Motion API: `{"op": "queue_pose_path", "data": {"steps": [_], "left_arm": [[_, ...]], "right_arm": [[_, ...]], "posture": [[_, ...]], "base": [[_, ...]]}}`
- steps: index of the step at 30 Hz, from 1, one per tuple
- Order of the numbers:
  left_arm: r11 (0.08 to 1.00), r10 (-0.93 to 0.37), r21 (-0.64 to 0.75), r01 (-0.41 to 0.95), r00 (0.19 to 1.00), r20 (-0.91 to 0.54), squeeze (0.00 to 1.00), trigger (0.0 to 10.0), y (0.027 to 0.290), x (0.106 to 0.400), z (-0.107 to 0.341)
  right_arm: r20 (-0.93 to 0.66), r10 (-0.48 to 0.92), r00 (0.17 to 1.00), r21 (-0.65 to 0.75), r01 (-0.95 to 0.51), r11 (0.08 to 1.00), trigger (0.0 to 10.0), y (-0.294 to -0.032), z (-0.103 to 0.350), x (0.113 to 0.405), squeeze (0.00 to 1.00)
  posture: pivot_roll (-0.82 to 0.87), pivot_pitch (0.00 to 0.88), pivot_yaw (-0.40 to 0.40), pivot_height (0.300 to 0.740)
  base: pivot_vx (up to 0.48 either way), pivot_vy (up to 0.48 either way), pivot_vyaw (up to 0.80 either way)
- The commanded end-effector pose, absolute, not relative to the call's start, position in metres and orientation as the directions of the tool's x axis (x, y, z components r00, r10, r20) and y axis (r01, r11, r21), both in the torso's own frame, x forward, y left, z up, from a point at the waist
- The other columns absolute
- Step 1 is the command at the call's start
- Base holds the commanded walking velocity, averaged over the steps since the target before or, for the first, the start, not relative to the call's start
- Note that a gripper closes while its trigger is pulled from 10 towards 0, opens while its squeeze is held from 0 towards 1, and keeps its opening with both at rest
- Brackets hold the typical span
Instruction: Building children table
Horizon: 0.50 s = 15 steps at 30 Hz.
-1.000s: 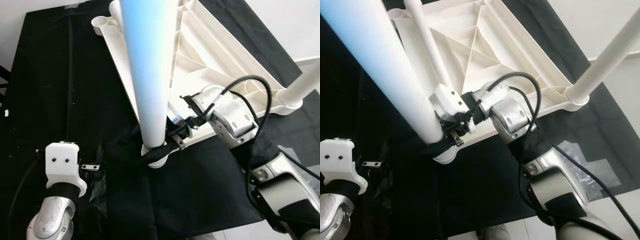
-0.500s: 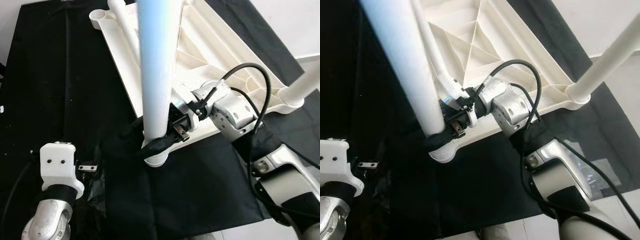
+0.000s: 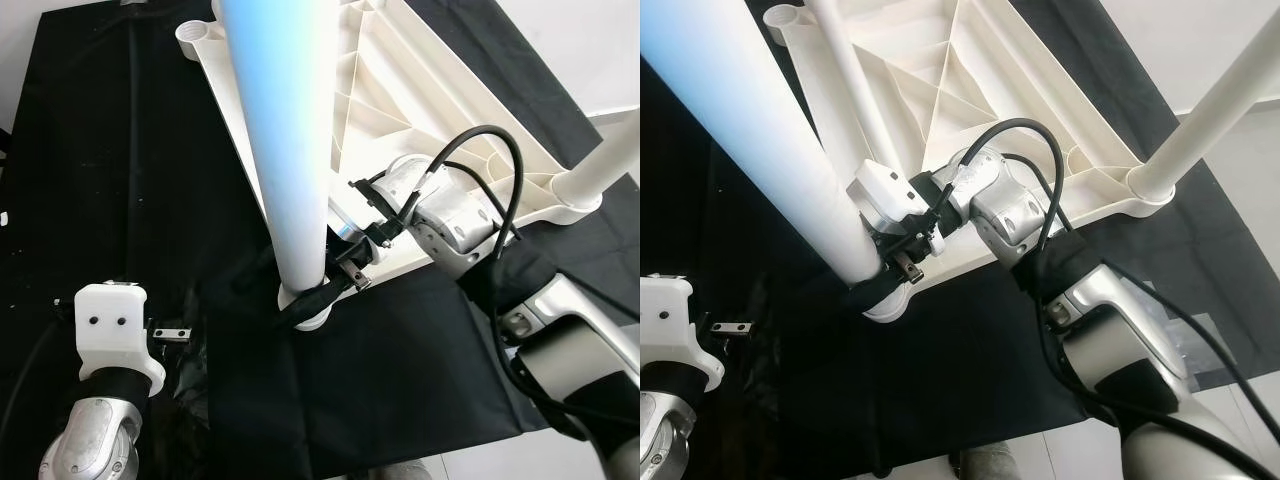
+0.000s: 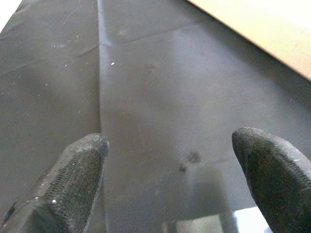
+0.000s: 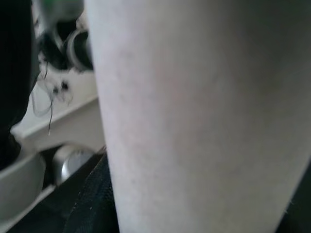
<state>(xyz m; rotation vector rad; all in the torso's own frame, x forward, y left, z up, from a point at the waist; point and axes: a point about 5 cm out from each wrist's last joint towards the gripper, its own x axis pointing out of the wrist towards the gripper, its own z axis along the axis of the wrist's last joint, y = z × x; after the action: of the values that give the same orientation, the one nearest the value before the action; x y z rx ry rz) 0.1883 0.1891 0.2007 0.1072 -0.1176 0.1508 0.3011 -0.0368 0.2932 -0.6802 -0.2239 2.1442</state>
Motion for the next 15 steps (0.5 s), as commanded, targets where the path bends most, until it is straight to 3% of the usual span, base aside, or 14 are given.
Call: {"op": "queue_pose_path", "data": {"steps": [1,15], "left_arm": [[0.978,0.168,0.109,-0.180,0.980,0.106,0.00,10.0,0.1917,0.1851,0.1986],[0.976,0.182,0.102,-0.192,0.978,0.104,0.00,10.0,0.1928,0.1851,0.1973]], "right_arm": [[-0.480,0.738,-0.475,-0.297,-0.704,-0.645,10.0,-0.0393,0.2662,0.3045,0.00],[-0.306,0.812,-0.498,-0.254,-0.779,-0.573,10.0,-0.0417,0.2683,0.3084,0.00]], "posture": [[0.00,0.423,-0.030,0.740],[-0.01,0.421,-0.034,0.740]], "base": [[0.000,0.000,0.00],[0.000,0.000,0.00]]}}
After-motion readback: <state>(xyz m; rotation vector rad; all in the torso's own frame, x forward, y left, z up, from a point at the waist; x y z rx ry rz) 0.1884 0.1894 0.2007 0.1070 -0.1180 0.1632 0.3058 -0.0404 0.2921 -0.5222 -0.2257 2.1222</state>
